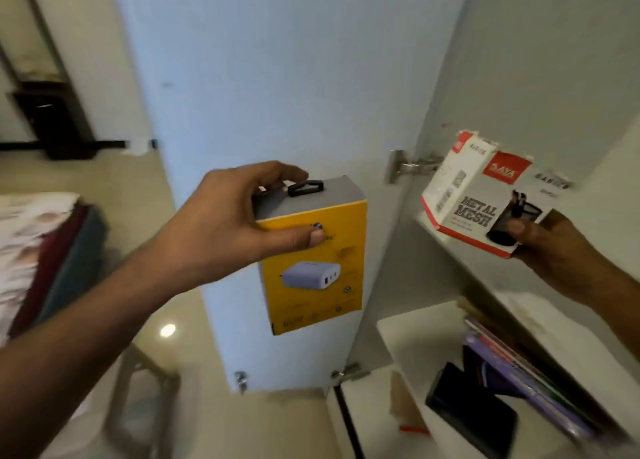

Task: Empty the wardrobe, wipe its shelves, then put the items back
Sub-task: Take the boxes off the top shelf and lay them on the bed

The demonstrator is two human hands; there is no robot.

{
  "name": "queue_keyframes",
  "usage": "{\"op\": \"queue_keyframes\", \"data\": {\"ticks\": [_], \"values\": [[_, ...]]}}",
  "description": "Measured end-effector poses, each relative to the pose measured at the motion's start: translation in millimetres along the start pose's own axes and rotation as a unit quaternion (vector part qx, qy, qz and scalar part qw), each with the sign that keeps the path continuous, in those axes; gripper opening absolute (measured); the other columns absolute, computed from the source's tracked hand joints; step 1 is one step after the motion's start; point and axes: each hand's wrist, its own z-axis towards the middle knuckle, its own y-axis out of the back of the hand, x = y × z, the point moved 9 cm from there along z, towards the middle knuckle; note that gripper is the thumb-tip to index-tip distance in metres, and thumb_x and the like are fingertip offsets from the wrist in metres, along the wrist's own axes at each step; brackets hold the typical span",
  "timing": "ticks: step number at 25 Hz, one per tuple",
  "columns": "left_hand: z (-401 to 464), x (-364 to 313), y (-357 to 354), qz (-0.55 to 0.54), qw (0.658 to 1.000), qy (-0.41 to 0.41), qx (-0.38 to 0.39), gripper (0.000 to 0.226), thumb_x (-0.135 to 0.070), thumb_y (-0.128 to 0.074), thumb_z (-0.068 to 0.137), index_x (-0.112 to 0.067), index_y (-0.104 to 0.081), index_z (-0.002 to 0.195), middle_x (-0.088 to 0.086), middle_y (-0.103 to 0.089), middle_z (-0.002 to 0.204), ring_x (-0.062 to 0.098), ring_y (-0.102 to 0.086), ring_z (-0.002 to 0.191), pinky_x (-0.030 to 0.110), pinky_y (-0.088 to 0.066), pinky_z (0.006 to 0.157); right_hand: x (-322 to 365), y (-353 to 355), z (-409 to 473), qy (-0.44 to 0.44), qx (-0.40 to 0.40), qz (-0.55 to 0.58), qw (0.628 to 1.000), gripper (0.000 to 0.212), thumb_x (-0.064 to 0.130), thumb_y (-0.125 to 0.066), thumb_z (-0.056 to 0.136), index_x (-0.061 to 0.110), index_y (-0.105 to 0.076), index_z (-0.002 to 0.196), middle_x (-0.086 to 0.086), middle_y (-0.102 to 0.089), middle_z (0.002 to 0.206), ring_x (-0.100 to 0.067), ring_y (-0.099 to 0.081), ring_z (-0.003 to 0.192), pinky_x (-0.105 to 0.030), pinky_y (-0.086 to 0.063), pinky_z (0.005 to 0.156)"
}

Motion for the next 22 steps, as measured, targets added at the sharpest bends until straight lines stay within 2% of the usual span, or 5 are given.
{"op": "queue_keyframes", "data": {"ticks": [4,8,12,17,22], "values": [[-145,96,110,0.046,0.984,0.145,-0.093,0.076,-0.069,-0.078,0.059,-0.03,-0.067,0.122,-0.015,-0.072,0.105,-0.002,-0.068,0.095,0.034,-0.058,0.085,7,-180,-1,0.001,0.157,0.03,0.987,0.045,0.002,-0.059,0.087,0.037,-0.071,0.111,0.001,-0.075,0.113,-0.023,-0.072,0.104,-0.04,-0.06,0.083],[-304,182,189,0.089,0.932,0.302,-0.18,0.079,-0.065,-0.079,0.058,-0.023,-0.068,0.124,-0.009,-0.071,0.115,0.006,-0.067,0.103,0.033,-0.055,0.09,-42,-375,-3,-0.001,0.32,-0.055,0.946,0.057,0.06,-0.073,0.082,0.022,-0.064,0.124,-0.01,-0.071,0.117,-0.035,-0.069,0.107,-0.065,-0.054,0.085],[-455,252,227,0.146,0.845,0.469,-0.211,0.084,-0.07,-0.07,0.06,-0.025,-0.062,0.13,-0.001,-0.069,0.119,0.018,-0.065,0.105,0.036,-0.052,0.089,-50,-580,-67,-0.029,0.466,-0.057,0.882,0.052,0.028,-0.079,0.079,0.019,-0.061,0.127,-0.012,-0.071,0.119,-0.045,-0.065,0.108,-0.065,-0.053,0.086],[-617,313,236,0.16,0.706,0.647,-0.237,0.077,-0.058,-0.079,0.075,-0.021,-0.055,0.138,0.003,-0.062,0.126,0.023,-0.06,0.113,0.038,-0.051,0.093,-47,-785,-163,-0.048,0.608,-0.051,0.791,0.061,0.011,-0.076,0.067,0.011,-0.058,0.125,-0.01,-0.074,0.106,-0.011,-0.067,0.08,-0.018,-0.049,0.055],[-730,330,263,0.179,0.576,0.753,-0.265,0.06,-0.049,-0.082,0.074,-0.019,-0.061,0.122,0.004,-0.06,0.109,0.022,-0.06,0.095,0.038,-0.053,0.079,-44,-937,-234,-0.052,0.725,-0.096,0.68,0.096,0.037,-0.099,0.048,0.018,-0.052,0.129,0.001,-0.075,0.109,-0.013,-0.073,0.097,-0.042,-0.059,0.086]]}}
